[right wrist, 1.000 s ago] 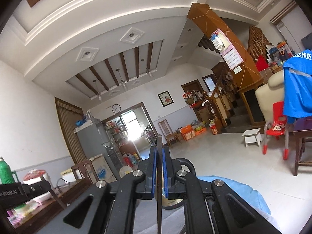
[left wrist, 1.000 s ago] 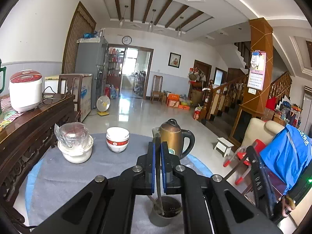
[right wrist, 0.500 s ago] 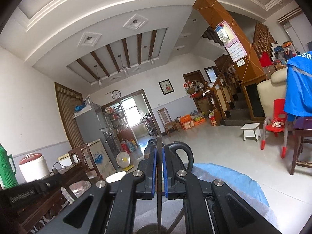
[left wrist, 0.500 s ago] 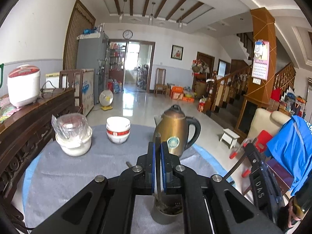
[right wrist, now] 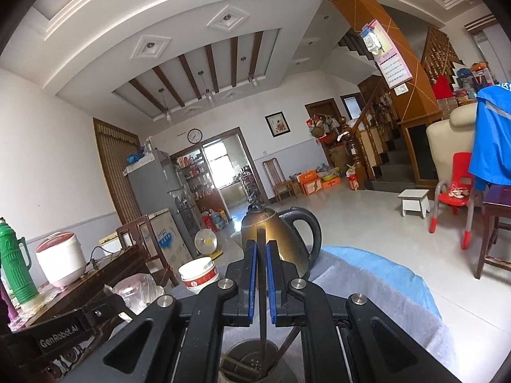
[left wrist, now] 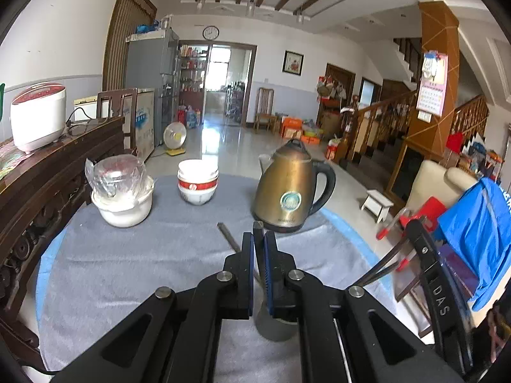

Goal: Organize utensils
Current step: 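Open the left tool to drop its chopstick into the cup while the right tool releases its own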

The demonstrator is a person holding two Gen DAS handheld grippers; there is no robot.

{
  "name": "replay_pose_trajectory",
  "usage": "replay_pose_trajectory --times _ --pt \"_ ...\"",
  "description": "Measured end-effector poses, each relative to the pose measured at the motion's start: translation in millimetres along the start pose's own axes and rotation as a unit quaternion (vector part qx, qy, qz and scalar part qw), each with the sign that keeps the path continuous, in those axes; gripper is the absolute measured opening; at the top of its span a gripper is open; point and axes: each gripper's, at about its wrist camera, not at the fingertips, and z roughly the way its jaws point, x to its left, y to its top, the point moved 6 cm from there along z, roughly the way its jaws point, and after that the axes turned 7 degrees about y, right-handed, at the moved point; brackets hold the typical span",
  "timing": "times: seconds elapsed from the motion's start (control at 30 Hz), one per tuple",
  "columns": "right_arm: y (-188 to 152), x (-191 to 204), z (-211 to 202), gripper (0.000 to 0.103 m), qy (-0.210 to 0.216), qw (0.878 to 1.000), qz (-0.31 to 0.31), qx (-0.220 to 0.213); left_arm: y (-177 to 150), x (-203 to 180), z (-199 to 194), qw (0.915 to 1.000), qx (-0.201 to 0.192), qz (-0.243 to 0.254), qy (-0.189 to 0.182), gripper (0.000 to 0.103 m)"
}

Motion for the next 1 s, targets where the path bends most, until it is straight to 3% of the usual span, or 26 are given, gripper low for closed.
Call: replay_pose_trajectory --times 0.33,0.77,0.83,1.0 --pt "-5.0 7.6 -2.2 0.008 0.003 1.0 -0.01 0.012 -22.5 6.6 10.5 0.9989 0.038 0.02 0.019 0.01" --pt "-14.5 11.1 -4.2 0.008 0.007 0.999 -0.008 0.03 -29.2 19.2 10.9 0.9974 0.045 0.031 0.046 0.013" --pt "-15.9 10.5 -5.0 0.008 0.007 0.999 -0.005 0.034 -30.9 23.5 12.0 0.9972 0.048 0.029 0.051 0.016" --pt "-17.4 7.9 -7.5 0.008 0.012 0.999 0.009 0.043 -35.4 31.6 10.9 0.9962 0.045 0.031 0.068 0.038"
